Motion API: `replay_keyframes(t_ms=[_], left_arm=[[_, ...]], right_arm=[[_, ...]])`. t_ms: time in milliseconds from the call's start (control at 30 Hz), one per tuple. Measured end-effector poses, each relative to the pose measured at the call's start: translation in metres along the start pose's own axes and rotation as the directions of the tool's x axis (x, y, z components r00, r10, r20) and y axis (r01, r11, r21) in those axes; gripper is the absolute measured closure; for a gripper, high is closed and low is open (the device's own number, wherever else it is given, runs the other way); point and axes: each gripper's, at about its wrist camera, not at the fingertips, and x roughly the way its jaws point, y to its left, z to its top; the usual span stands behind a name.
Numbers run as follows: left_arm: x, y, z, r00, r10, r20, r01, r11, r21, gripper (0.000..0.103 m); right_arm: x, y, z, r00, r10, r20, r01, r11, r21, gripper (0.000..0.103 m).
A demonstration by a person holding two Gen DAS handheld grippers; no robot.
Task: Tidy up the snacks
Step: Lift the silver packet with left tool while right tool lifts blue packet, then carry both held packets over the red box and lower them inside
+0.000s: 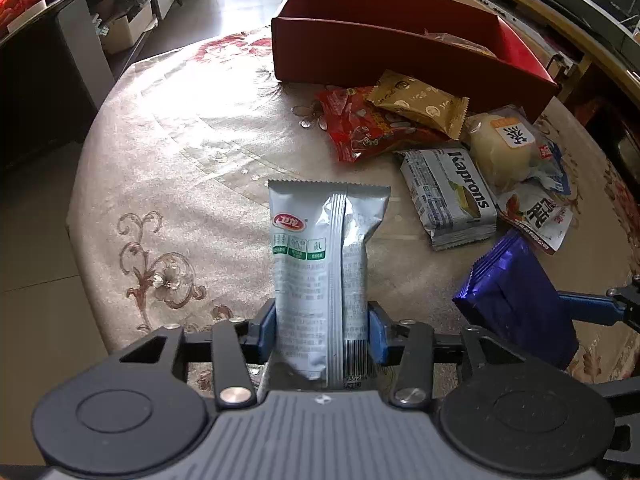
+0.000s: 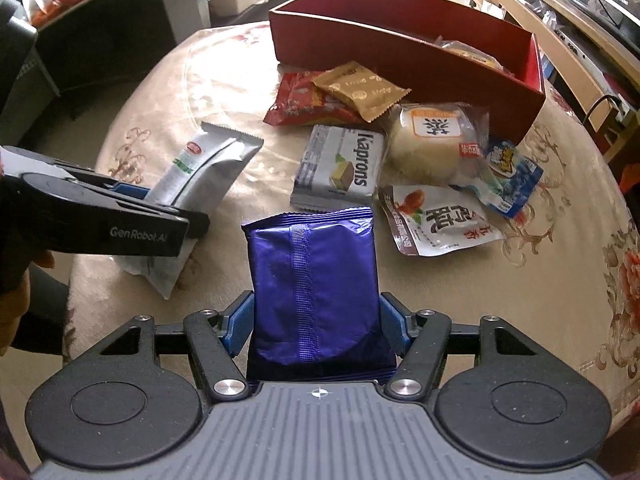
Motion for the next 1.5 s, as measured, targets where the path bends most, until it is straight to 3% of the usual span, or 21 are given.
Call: replay_keyframes(t_ms=[100,200,267,333,733,1067,1500], left_arm=[[0.003,-0.005,-0.001,1.000,0.017,0.011,-0.017,1.000,0.022,0.044],[0.003,-0.014,-0.006,0.998,0.057,0.029,-0.058,0.997,0.044,0.041],[0.002,-0.012,-0.007,0.998,0.055,0.027,-0.055,0.998,0.019,0.043],[-0.001,-0.014,-0.009,0.998,0.059,0.029,-0.060,0.998,0.023,0.056],[-0.032,-0.032,-0.014,0.993,0.090,0.073,-0.093,0.995,0.030,0.062],[-0.047,-0.043,0.023,0.978,0.119,0.170,-0.127,0.991,0.035,0.063],[-0.042,-0.054,0.099,0.959,0.088,0.269,-0.098,0.995,0.025,0.063]], right_arm=[[0.003,-0.002,0.002,1.000,-0.002,-0.008,0.003,1.000,0.013,0.031],[0.006,-0.004,0.002,1.000,0.000,-0.015,0.000,1.000,0.029,0.031],[0.010,-0.004,0.002,1.000,-0.008,-0.024,0.009,1.000,0.028,0.031],[0.012,-0.005,0.000,0.999,-0.019,-0.032,0.019,0.999,0.025,0.031],[-0.016,0.001,0.002,0.997,-0.069,0.038,0.068,0.997,0.040,0.032],[-0.032,-0.015,0.029,0.984,-0.122,0.128,0.107,0.987,0.119,0.032],[-0.029,-0.059,0.087,0.963,-0.188,0.194,0.144,0.965,0.219,0.032]])
